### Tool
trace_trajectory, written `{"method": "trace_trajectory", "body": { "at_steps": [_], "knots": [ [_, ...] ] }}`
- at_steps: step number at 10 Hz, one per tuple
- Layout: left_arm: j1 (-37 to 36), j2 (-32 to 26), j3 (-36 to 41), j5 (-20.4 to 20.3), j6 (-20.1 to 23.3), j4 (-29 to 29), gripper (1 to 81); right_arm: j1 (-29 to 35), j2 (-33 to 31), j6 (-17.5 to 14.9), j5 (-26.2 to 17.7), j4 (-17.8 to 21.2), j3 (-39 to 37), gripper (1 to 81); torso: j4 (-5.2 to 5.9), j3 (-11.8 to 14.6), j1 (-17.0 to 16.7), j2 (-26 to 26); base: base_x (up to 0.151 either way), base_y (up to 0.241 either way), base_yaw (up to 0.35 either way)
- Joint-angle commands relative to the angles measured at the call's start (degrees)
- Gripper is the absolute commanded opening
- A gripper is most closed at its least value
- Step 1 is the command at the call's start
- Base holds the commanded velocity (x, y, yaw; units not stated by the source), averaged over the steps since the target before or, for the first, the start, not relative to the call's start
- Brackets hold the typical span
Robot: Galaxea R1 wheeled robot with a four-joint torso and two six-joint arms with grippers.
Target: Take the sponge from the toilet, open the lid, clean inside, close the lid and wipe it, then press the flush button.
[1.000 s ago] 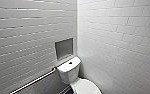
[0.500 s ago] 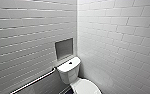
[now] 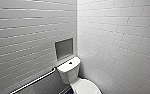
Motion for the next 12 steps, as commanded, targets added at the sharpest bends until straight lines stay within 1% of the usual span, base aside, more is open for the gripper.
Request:
{"method": "trace_trajectory", "body": {
  "at_steps": [1, 2, 3, 4, 6, 7, 8, 12],
  "knots": [
    [-1.53, 0.17, 0.2, 2.99, 0.07, -0.4, 81.1, 3.52, 0.74, -2.35, -3.76, 3.54, -1.26, 1.0, 0.0, 0.0, 0.0, 0.0, 0.0, 0.0, 0.0],
    [-1.62, -0.18, 0.73, 2.73, -0.01, -0.4, 81.1, 3.44, 0.57, -2.35, -4.03, 3.88, -1.27, 1.0, 0.0, 0.0, 0.0, 0.0, 0.0, 0.0, 0.0],
    [-1.53, -0.79, 2.12, 2.64, 0.08, -0.31, 81.1, 3.18, -0.31, -2.35, -3.32, 3.54, 1.08, 1.0, 0.0, 0.0, 0.0, 0.0, 0.0, 0.0, 0.0],
    [-1.44, -2.19, 4.41, 2.37, 0.08, -0.22, 81.1, 2.73, -2.76, -2.44, -2.18, 2.92, 6.09, 1.0, 0.0, 0.0, 0.0, 0.0, 0.0, 0.0, 0.0],
    [-1.44, -5.89, 10.65, 2.2, 0.08, -0.22, 81.1, 1.86, -11.29, -2.44, 1.51, 2.83, 21.37, 1.0, 0.0, 0.0, 0.0, 0.0, 0.0, 0.0, 0.0],
    [-1.44, -6.94, 12.24, 2.2, 0.08, -0.14, 81.1, 1.5, -13.58, -2.53, 2.22, 2.74, 25.79, 1.0, 0.0, 0.0, 0.0, 0.0, 0.0, 0.0, 0.0],
    [-1.44, -7.47, 13.12, 2.2, 0.08, -0.22, 81.1, 1.68, -14.64, -2.53, 2.13, 2.74, 28.35, 1.0, 0.0, 0.0, 0.0, 0.0, 0.0, 0.0, 0.0],
    [-1.44, -7.3, 13.13, 2.11, 0.08, -0.22, 81.1, 1.06, -14.12, -2.53, 1.87, 2.92, 27.83, 1.0, 0.0, 0.0, 0.0, 0.0, 0.0, 0.0, 0.0]
  ]
}}
